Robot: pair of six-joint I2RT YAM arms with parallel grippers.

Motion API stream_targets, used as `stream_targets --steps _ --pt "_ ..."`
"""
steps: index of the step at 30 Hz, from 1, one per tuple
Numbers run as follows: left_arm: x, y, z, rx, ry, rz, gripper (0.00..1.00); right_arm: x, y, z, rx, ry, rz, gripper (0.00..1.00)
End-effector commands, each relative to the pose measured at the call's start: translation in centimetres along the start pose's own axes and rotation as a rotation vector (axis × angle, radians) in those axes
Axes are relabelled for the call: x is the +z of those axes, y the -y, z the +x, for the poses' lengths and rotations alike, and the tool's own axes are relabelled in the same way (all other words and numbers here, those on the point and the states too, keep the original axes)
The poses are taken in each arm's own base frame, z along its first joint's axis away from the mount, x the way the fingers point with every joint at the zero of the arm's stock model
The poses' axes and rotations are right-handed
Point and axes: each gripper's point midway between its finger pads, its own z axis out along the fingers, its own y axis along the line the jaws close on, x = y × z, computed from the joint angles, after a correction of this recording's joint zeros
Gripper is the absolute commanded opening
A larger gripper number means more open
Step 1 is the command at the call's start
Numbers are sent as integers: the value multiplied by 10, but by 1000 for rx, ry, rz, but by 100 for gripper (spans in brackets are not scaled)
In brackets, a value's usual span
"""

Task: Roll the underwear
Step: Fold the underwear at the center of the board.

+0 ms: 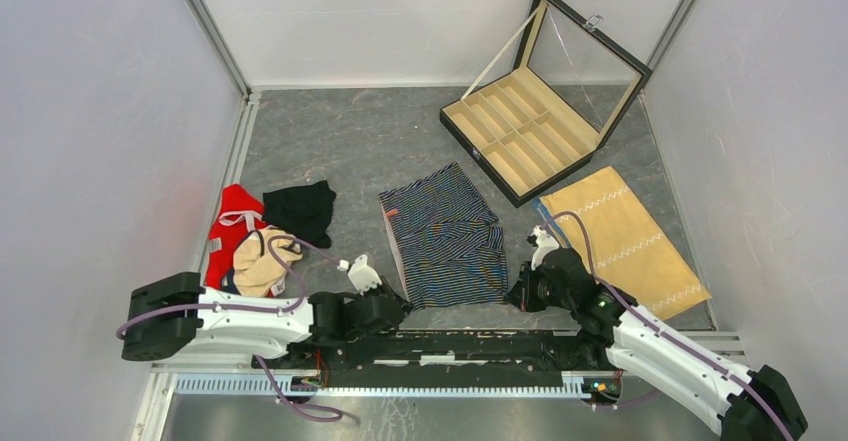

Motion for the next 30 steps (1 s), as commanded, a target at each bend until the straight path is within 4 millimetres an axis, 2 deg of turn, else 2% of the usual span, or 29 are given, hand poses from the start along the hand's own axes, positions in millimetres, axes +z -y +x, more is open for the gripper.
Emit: stream_targets --steps 1,9,14,17,20,24,27,30 --pt "0 -42 -13 83 59 -116 2 -3 -6 -14 -38 54 -18 0" --pt "-24 -21 -22 127 40 -71 2 -28 -21 -42 -117 112 -10 0" --pt "-33 -8 -22 125 9 -14 2 -33 -32 -30 -138 33 -67 0" --pt "-38 -1 -21 127 -6 3 2 -38 -40 -31 -137 27 -97 0" --pt "-44 11 -27 125 7 27 2 -49 -55 -45 -158 55 -129 0" --pt "-57 35 -44 115 60 78 2 -66 -73 -75 -199 126 -136 0" --pt "-66 51 -58 110 114 102 2 -72 -77 -100 -218 202 -97 0" --pt "-68 56 -69 106 164 96 2 -72 -76 -124 -236 266 -39 0"
